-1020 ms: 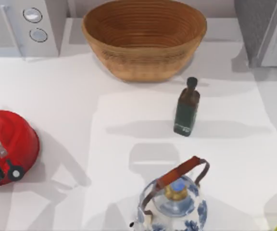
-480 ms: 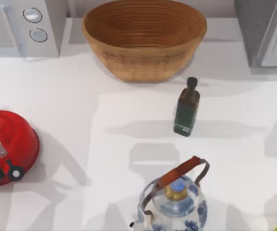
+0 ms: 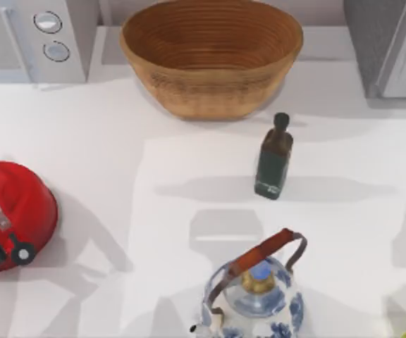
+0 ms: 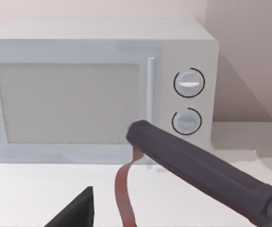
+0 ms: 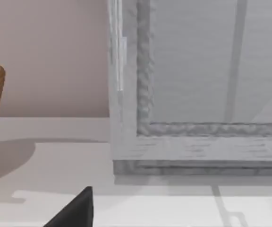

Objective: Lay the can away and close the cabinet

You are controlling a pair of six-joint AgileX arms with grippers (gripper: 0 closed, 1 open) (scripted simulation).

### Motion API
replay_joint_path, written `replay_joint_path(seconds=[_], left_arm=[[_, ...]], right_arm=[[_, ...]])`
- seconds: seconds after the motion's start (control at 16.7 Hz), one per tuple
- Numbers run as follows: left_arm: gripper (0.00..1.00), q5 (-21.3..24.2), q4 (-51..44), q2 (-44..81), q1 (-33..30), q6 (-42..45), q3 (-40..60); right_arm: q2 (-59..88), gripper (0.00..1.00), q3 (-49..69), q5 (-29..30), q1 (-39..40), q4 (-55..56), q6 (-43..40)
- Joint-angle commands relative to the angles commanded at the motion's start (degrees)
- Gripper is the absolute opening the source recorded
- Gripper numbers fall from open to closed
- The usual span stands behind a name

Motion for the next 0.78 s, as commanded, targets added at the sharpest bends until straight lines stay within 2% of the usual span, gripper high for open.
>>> replay_joint_path(seconds=[0.42, 0.6, 0.78], left_arm=[[1.00, 0.00, 0.00, 0.00, 0.00, 0.00, 0.00], [1.00, 0.00, 0.00, 0.00, 0.00, 0.00, 0.00], [1.00, 0.00, 0.00, 0.00, 0.00, 0.00, 0.00]], right_arm=[[0.66, 1.00, -0.08, -0.72, -0.59, 0.78, 0.01], [6.20, 1.00, 1.65, -5.99, -5.19, 6.22, 0.11], [17.30, 1.00, 4.63, -15.21, -13.51, 16.16, 0.33]])
